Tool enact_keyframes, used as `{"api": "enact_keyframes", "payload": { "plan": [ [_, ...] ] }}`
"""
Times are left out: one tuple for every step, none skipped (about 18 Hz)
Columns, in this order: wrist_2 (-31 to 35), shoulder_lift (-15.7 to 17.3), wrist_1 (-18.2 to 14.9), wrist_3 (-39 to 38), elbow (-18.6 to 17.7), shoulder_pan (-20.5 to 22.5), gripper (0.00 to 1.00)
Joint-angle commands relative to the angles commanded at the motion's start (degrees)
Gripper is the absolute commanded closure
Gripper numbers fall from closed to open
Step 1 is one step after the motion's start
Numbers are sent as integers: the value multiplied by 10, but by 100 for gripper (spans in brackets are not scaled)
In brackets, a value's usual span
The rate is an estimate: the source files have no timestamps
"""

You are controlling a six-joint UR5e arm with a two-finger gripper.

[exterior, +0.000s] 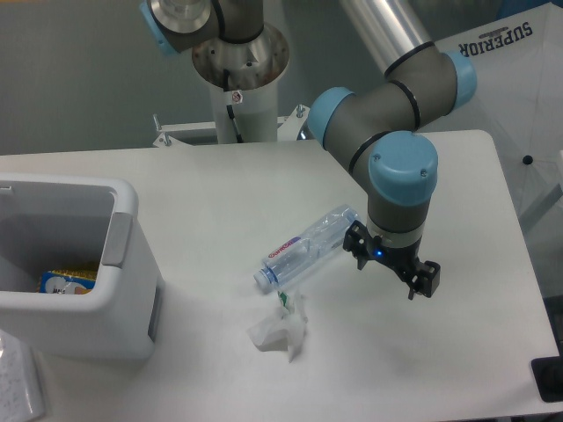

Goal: Place the trash in the trash can
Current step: 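Move the gripper over the crumpled white tissue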

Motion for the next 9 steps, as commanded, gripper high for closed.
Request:
{"api": "enact_keyframes", "payload": {
  "plan": [
    [1, 0, 0, 0, 0, 0, 0],
    [0, 0, 0, -1, -1, -1, 0],
    [-1, 0, 2, -1, -3, -1, 0],
    [-3, 0, 4, -1, -3, -1, 0],
    [-4, -1, 7, 2, -3, -1, 0],
    [-4, -2, 11, 0, -4, -2, 0],
    [-7, -4, 16, -2, -4, -2, 0],
    [-9, -6, 25, -2, -9, -2, 0],
    [-11, -7, 39, -3, -14, -3, 0]
  ]
}}
